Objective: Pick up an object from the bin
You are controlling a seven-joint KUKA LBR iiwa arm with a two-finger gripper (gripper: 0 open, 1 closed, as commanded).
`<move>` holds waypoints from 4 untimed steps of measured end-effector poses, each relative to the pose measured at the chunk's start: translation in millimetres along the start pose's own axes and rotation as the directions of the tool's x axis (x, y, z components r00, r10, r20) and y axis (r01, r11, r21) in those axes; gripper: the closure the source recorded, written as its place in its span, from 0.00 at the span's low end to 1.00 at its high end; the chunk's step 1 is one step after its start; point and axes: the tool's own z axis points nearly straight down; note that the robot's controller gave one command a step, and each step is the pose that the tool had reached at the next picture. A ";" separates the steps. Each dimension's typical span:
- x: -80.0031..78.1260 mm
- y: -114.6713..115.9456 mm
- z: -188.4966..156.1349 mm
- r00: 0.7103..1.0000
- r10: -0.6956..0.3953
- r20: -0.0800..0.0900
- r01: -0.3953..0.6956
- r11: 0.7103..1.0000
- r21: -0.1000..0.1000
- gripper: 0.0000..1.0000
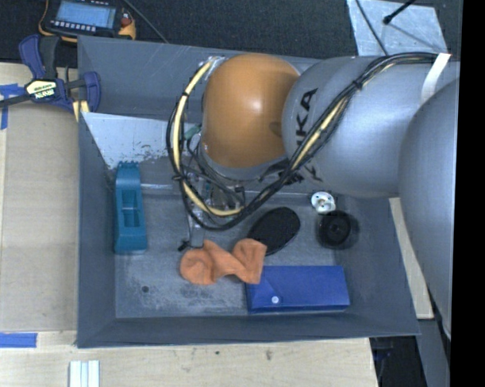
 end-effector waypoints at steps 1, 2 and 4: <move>-3.6 -52.2 -18.5 1.000 -0.018 0.010 0.018 1.000 0.001 0.00; -35.4 -89.5 -46.1 0.996 -0.094 0.006 0.094 0.996 0.002 0.00; -25.3 -118.1 -18.6 0.984 -0.177 0.016 0.177 0.984 0.004 0.00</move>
Offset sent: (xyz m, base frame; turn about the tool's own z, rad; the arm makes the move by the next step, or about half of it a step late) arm 0.0535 -0.0957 0.0562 -0.1143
